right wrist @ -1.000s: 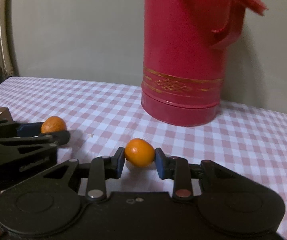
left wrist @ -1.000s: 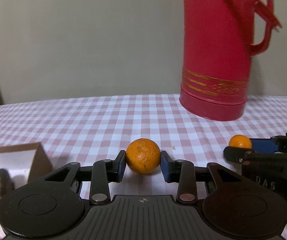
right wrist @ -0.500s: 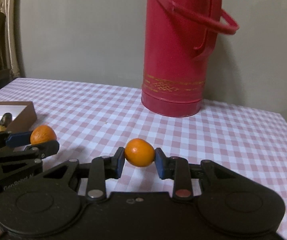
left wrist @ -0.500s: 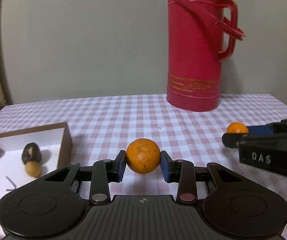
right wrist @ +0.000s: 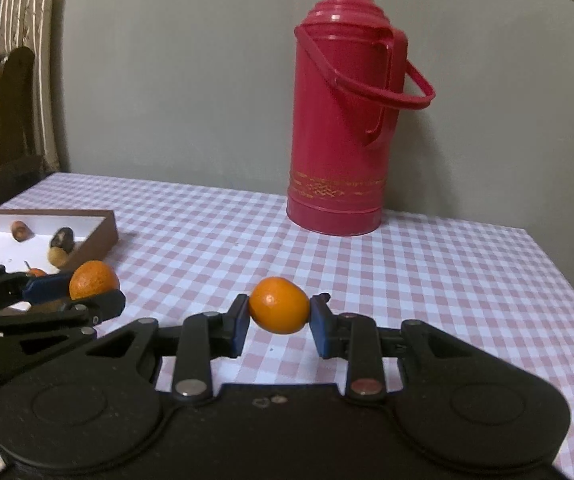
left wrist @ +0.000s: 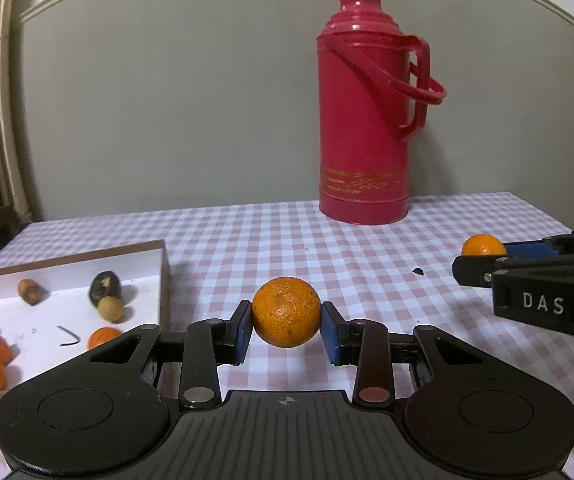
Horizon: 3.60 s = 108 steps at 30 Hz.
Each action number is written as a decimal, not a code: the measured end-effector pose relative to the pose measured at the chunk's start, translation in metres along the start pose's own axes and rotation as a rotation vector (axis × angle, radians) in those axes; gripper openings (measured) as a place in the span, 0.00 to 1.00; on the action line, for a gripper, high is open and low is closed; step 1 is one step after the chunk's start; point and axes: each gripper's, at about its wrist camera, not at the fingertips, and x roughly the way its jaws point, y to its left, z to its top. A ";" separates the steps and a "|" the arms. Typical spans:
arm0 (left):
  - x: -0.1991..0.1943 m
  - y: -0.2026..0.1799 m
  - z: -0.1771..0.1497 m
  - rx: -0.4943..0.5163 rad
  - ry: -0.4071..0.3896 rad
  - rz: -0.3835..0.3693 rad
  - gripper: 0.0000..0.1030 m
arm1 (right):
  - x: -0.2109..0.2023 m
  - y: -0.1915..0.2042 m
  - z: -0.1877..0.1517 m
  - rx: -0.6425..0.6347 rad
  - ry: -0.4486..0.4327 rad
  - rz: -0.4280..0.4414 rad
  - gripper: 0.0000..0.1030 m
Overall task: Organize fruits
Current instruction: 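Carry the mandarin and kumquat over the white box with both tools, then open the left tool over the box while the right tool opens too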
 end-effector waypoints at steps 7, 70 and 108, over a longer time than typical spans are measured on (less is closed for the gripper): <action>-0.035 0.016 -0.006 0.000 -0.028 0.005 0.36 | -0.030 0.022 -0.006 -0.009 -0.035 0.010 0.23; -0.057 0.276 -0.005 -0.152 -0.121 0.390 0.36 | 0.020 0.242 0.061 -0.200 -0.173 0.321 0.23; -0.005 0.309 -0.006 -0.216 -0.130 0.464 1.00 | 0.095 0.226 0.075 -0.200 -0.150 0.247 0.93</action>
